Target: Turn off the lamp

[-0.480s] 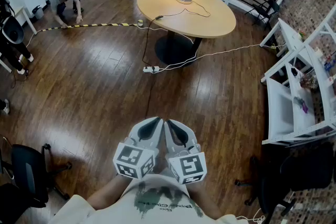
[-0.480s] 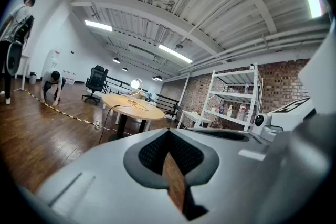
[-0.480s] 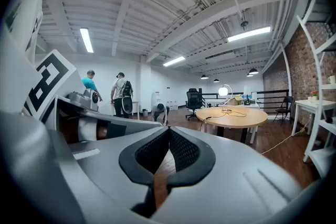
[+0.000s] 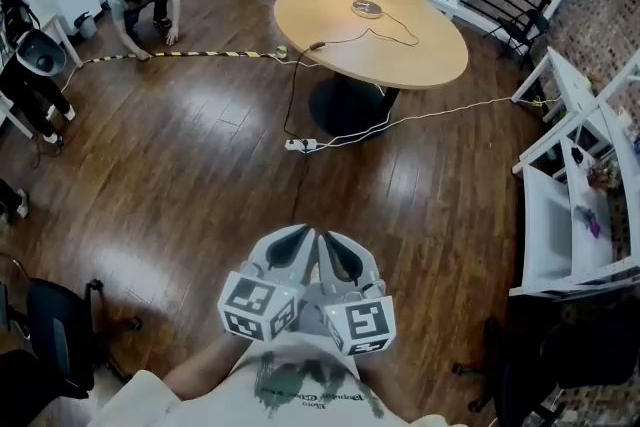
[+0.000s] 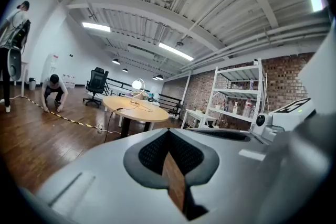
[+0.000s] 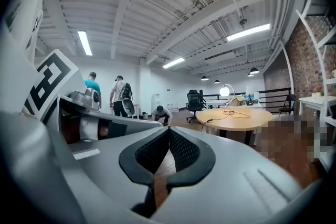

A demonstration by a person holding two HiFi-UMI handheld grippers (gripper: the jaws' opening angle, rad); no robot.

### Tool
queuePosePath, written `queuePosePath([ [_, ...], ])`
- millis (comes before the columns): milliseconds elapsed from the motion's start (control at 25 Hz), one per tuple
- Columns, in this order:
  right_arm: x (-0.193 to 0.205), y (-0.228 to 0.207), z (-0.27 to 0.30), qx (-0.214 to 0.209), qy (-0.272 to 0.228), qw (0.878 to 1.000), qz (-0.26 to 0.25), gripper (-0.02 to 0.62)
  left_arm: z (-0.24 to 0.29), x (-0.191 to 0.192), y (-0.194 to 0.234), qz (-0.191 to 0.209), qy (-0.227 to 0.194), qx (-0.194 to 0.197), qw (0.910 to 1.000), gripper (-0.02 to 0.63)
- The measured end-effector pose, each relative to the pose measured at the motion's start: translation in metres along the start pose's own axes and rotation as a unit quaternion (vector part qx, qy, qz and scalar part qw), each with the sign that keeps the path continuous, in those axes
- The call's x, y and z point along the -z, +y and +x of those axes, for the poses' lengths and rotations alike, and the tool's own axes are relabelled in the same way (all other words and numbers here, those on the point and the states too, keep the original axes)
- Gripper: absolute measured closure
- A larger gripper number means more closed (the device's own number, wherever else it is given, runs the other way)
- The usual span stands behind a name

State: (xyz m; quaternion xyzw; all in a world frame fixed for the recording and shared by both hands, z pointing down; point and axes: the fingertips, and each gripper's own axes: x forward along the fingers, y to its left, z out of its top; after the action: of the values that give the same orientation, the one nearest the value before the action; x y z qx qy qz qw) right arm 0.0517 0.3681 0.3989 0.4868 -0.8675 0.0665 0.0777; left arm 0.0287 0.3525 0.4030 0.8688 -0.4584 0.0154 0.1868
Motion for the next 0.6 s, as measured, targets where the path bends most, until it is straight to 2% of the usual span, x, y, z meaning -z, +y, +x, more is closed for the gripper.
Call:
queuePosePath([
  [360,-0.027,-0.070,0.092,-0.023,-0.030,0.999,0.010,0.595,0.089,-0.033,0.050,0.021,0.001,-0.032,0.9993,0.606],
  [600,-0.037,-0.111,0.144,-0.043,-0.028,0.999,0.015,0.595,0.143,-0.052,0.073,0.022,0.005,-0.046,0.9987,0.606],
])
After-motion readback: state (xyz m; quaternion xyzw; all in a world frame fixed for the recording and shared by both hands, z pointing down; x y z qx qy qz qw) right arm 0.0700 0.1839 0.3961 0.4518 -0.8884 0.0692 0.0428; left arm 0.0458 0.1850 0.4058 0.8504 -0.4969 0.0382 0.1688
